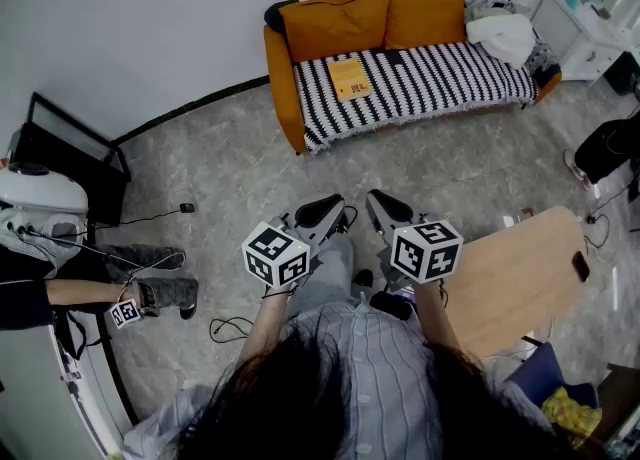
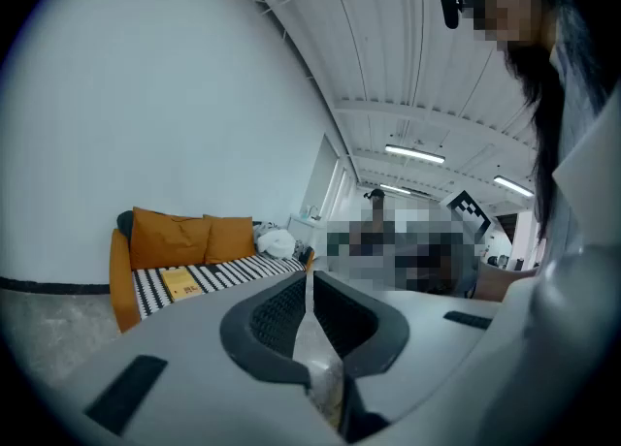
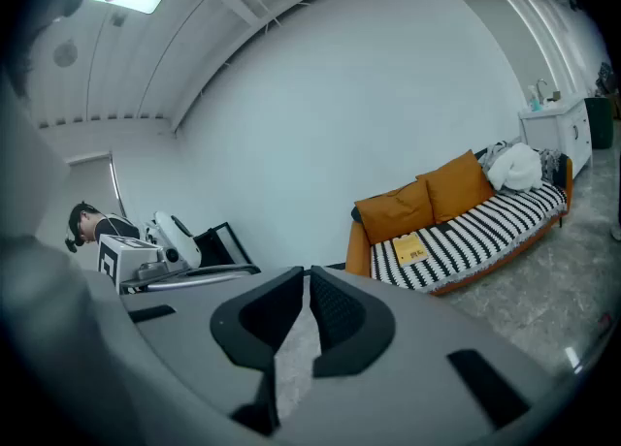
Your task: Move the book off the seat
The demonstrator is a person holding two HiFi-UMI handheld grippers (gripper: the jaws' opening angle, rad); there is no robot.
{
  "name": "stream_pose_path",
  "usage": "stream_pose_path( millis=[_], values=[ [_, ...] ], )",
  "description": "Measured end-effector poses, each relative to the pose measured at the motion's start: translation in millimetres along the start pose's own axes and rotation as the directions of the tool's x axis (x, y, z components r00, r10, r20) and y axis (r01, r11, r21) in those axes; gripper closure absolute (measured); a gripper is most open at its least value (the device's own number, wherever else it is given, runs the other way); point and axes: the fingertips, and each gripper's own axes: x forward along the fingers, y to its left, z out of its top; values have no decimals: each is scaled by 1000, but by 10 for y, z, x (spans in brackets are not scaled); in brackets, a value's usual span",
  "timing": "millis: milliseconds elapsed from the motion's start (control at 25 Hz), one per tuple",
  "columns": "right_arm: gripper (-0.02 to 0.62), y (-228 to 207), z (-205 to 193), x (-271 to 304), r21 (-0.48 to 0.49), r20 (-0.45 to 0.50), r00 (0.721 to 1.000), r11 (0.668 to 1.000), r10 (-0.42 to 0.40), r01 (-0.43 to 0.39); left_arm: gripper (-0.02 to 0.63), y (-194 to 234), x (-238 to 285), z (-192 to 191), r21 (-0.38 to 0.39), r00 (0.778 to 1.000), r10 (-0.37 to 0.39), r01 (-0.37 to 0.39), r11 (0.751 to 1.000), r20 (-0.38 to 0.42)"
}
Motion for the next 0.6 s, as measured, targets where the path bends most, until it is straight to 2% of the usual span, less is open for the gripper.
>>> stream_pose_path(
  millis=[240, 440, 600],
  values=[
    [558, 3, 105, 318, -13, -8, 1000, 1000, -8, 8, 591, 330, -20, 60, -8, 1000, 3, -3, 1000, 3],
    [558, 24, 35, 139, -34, -18, 1000, 999, 5, -5, 591, 181, -60, 43, -8, 999, 27, -27, 1000, 24],
    [558, -17, 86, 202, -21, 2, 1000, 1000, -14, 14, 591, 243, -39, 81, 6, 999, 19, -19, 1000, 30]
  ],
)
